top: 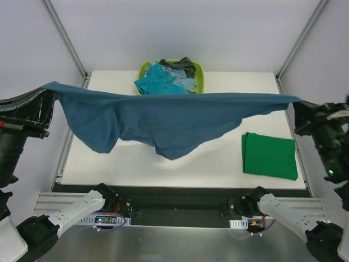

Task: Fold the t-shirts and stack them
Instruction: Flatten out the tshirt

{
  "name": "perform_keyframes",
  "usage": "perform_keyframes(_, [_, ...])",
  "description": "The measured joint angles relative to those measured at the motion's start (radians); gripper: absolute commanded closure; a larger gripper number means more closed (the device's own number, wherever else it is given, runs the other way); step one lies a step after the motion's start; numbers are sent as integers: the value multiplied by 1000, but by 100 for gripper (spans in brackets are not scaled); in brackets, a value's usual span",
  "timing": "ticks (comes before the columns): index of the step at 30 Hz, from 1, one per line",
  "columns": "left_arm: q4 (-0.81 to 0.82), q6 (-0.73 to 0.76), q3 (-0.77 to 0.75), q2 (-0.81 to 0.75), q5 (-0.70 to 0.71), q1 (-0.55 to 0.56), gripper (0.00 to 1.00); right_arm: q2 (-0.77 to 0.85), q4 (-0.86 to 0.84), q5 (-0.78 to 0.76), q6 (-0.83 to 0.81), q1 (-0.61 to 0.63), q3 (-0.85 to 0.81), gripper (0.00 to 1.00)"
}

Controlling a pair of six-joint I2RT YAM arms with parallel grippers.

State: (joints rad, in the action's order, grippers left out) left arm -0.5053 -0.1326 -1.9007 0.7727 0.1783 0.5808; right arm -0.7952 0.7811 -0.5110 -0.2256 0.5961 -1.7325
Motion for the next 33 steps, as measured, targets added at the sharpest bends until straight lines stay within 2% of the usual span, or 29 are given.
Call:
perform_keyframes(4, [-1, 13, -64, -5, -141, 0, 100, 50, 36, 104, 6, 0, -97, 100])
perform_keyframes(9, [-5, 46, -154, 49, -181, 0, 100, 52, 68, 108, 7, 0, -147, 100])
perform_keyframes(13, [32, 101, -188, 165, -20, 0, 100, 0, 60, -6, -3, 0, -118, 99])
perform_keyframes(15, [91, 155, -159, 261, 126, -2, 100, -68, 45, -91, -12, -5, -82, 99])
perform_keyframes(17, [139, 195, -108, 352, 216, -20, 100, -150, 25, -135, -11, -39, -28, 99])
perform_keyframes(18, [167, 211, -64, 408, 244, -45, 96, -200, 10, -129, -9, -78, 13, 98])
perform_keyframes(19, [182, 222, -11, 465, 253, -74, 86, -253, -8, -108, -2, -121, 63, 96])
perform_keyframes(22, [207, 224, 175, 618, 228, -165, 79, -400, -80, -12, 23, -232, 231, 91])
perform_keyframes(23, [203, 216, 245, 674, 206, -199, 72, -462, -109, 28, 30, -256, 296, 87])
perform_keyframes(24, [193, 206, 292, 721, 188, -228, 53, -511, -127, 57, 34, -271, 342, 86])
perform_keyframes(25, [176, 193, 339, 782, 169, -261, 38, -572, -140, 88, 36, -285, 388, 77])
perform_keyframes(26, [155, 188, 368, 840, 160, -285, 14, -652, -146, 123, 38, -296, 424, 46])
perform_keyframes(27, [136, 179, 386, 892, 154, -304, 1, -672, -149, 132, 39, -299, 430, 33])
perform_keyframes(28, [121, 175, 391, 926, 153, -318, 1, -716, -148, 144, 42, -302, 431, 20])
perform_keyframes(30, [88, 140, 392, 961, 145, -334, 1, -764, -146, 156, 52, -305, 418, 3])
perform_keyframes(33, [85, 88, 397, 916, 136, -331, 1, -776, -154, 168, 61, -305, 396, 4])
